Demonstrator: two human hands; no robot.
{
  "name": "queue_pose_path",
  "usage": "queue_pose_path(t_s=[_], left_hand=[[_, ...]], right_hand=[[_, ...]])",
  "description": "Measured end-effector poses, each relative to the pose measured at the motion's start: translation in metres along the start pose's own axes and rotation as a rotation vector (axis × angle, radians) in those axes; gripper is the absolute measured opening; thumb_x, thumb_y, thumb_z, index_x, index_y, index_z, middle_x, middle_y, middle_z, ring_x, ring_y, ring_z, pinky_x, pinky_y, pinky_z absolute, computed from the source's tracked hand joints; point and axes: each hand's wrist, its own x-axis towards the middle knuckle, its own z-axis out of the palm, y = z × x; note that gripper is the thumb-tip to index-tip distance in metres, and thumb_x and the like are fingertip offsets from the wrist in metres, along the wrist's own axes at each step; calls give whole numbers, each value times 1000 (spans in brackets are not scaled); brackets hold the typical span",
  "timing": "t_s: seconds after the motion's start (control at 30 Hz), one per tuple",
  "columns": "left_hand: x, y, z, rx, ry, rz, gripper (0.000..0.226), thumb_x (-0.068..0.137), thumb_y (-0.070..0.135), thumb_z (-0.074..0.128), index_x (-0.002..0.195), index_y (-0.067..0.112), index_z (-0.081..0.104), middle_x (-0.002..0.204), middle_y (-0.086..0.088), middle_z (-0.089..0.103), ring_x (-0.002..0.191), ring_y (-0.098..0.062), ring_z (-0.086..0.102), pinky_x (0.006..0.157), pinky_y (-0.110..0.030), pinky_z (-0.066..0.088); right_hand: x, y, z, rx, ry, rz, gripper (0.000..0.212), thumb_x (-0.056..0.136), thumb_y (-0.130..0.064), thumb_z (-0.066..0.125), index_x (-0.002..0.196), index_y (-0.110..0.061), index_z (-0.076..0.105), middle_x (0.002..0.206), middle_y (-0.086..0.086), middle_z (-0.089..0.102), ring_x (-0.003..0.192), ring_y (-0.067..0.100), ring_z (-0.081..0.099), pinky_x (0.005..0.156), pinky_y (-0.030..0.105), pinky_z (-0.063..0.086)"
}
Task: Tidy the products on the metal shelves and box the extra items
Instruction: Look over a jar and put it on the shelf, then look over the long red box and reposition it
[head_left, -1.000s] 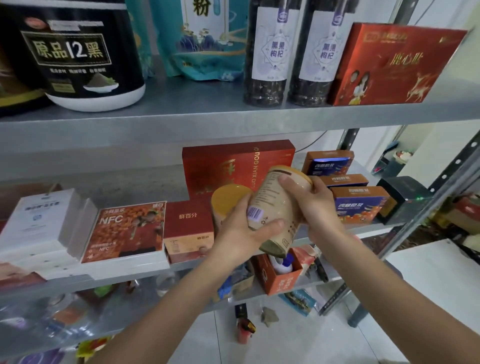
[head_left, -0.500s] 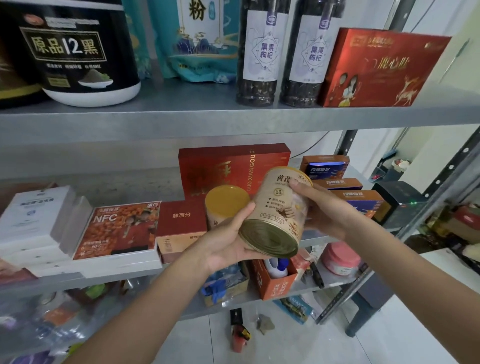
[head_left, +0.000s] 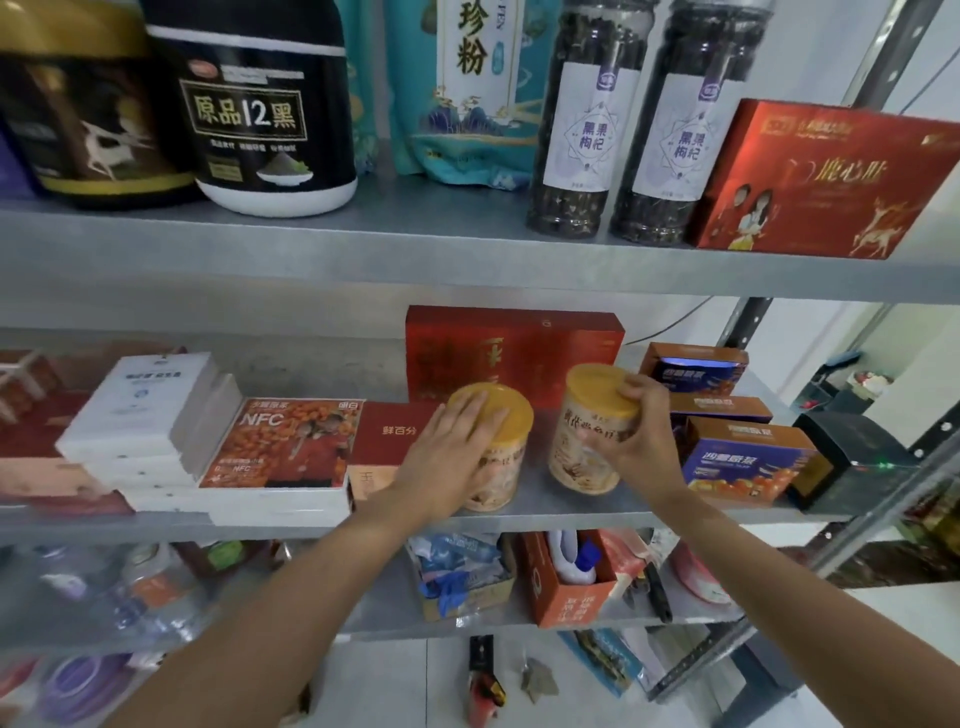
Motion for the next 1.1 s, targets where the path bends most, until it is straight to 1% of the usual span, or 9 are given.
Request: queue_pose_path(t_s=[0.2, 0.37, 0.47, 0.57, 0.67, 0.77, 0.9, 1.0, 1.1], left_hand=[[3, -3, 8, -54, 25, -28, 74, 99, 37, 48, 156, 21, 4, 164, -9, -5, 151, -23, -7, 122, -36, -1], [2, -2, 9, -74, -10, -31, 72, 100, 41, 45, 156, 23, 3, 164, -7, -5, 150, -22, -7, 120, -38, -2], [3, -6, 6, -66, -34, -13, 69, 101, 44, 40, 156, 23, 4, 163, -7, -6, 150, -23, -6, 122, -42, 1], [0, -9, 3, -177, -27, 5, 68, 101, 51, 34, 156, 27, 3, 163, -3, -11, 150, -22, -6, 121, -41, 3], [-3, -21, -1, -367, 93, -160, 71, 96, 61, 25, 156, 28, 5, 163, 1, -10, 150, -22, -3, 119, -43, 10], [-3, -57, -6, -336, 170, -363, 69, 101, 49, 34, 157, 18, 8, 163, -11, -3, 150, -32, 4, 119, -48, 15], [9, -104, -16, -330, 166, -607, 61, 103, 33, 42, 150, 0, 22, 147, -32, 29, 138, -44, 25, 110, -51, 27], [33, -115, -22, -312, 137, -707, 51, 104, 34, 37, 133, -8, 40, 134, -37, 42, 128, -47, 35, 105, -49, 30], [61, -116, -30, -511, 115, -826, 67, 104, 49, 26, 147, -3, 29, 150, -28, 32, 139, -41, 29, 112, -44, 25]], right_hand=[[-18, 26, 15, -209, -99, -173, 71, 71, -23, 86, 121, -1, 41, 139, 21, 34, 126, 34, 42, 87, 42, 55], [-16, 27, 9, -225, -234, -177, 78, 73, -40, 78, 125, 4, 41, 142, 22, 27, 126, 28, 39, 89, 44, 54], [-10, 22, 6, -248, -337, -160, 78, 75, -35, 81, 130, 1, 38, 145, 18, 23, 131, 34, 38, 97, 46, 49], [-8, 10, -1, -155, -374, -19, 57, 88, -46, 61, 130, -18, 35, 140, 2, 24, 121, 17, 46, 99, 37, 46], [6, -6, -7, -18, -230, 157, 51, 90, -56, 43, 129, -23, 38, 136, 0, 32, 111, -6, 47, 98, 24, 44], [37, -15, -7, 79, -34, 378, 56, 97, -46, 50, 141, -13, 39, 149, 10, 32, 133, 21, 39, 106, 33, 36], [68, -23, 0, 179, -19, 636, 62, 99, -42, 51, 149, -10, 31, 149, 14, 39, 134, 32, 41, 110, 41, 36], [86, -19, 3, 169, -5, 716, 55, 102, -36, 44, 145, -3, 36, 122, 15, 52, 107, 29, 53, 91, 38, 47], [111, -14, 1, 273, 72, 776, 50, 102, -31, 44, 139, 3, 40, 91, 9, 50, 89, 24, 49, 88, 42, 52]])
